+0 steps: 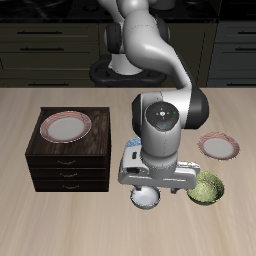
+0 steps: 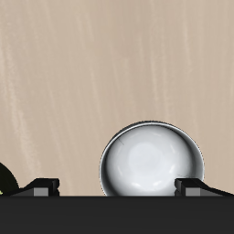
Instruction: Place the white bowl onto the plate that is on the left side of the table
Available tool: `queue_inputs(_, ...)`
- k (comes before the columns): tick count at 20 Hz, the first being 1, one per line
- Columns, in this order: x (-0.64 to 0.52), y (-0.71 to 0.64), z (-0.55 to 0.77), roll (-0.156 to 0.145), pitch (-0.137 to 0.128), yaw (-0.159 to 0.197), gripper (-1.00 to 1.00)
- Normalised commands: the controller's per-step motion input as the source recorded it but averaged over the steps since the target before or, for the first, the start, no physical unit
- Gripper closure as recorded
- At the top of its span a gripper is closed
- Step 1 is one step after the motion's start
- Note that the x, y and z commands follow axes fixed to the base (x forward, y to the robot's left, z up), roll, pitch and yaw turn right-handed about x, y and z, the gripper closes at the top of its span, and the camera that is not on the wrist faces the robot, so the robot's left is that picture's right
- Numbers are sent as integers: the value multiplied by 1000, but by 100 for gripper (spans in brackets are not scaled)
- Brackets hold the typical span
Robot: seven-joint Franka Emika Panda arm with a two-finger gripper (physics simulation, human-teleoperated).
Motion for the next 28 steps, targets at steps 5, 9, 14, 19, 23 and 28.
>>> queue_inputs(5,-24,28,-196,5,26,-17,-100)
queue_inputs(9,-35,76,-221,14,36,-40,-100)
queue_inputs(14,-9,143,-84,13,10,4,-100)
queue_inputs(19,-56,161,-240,22,37,-16,-100)
queue_inputs(23,-64,-56,-249,11,34,-29,-100)
queue_inputs(28,-58,26,-319,48,63,-44,100)
